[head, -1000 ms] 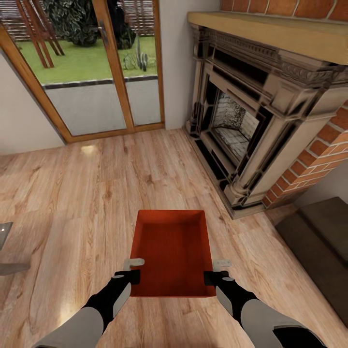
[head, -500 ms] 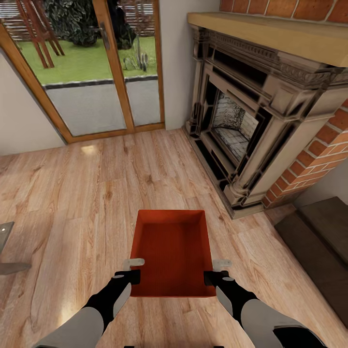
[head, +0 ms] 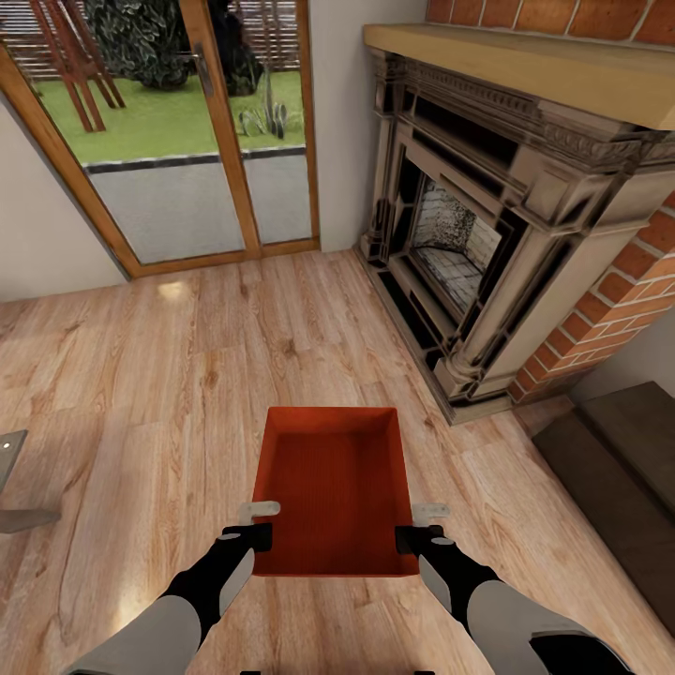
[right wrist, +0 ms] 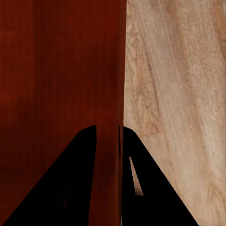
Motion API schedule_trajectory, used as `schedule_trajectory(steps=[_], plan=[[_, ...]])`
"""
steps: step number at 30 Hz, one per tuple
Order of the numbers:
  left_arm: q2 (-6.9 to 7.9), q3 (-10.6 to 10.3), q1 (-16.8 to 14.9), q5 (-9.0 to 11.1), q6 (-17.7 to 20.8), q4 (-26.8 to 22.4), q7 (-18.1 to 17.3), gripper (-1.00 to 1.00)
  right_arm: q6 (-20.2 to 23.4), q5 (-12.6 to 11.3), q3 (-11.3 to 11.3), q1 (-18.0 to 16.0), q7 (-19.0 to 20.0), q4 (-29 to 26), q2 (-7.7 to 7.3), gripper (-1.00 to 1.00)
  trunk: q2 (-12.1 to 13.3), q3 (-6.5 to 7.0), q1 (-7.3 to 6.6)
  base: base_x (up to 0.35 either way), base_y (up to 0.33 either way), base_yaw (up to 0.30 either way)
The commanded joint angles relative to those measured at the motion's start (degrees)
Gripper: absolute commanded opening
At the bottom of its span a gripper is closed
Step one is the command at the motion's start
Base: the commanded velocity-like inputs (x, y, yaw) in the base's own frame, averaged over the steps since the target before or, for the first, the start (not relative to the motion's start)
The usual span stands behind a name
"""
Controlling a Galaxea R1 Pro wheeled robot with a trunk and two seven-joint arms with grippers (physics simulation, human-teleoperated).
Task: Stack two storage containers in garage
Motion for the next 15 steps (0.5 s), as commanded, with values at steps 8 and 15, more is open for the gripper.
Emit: schedule_trajectory(steps=[8, 15], plan=[[-0.22, -0.5, 0.0, 0.7, 0.2, -0.3, 0.3, -1.0, 0.1, -0.6, 0.5, 0.0, 0.0, 0.0, 0.11, -1.0, -0.1, 0.22, 0.03, 0.0, 0.0, 0.0], [-0.22, -0.5, 0.0, 0.7, 0.2, -0.3, 0.3, -1.0, 0.1, -0.5, 0.5, 0.0, 0.0, 0.0, 0.11, -1.0, -0.1, 0.85, 0.03, 0.0, 0.0, 0.0]])
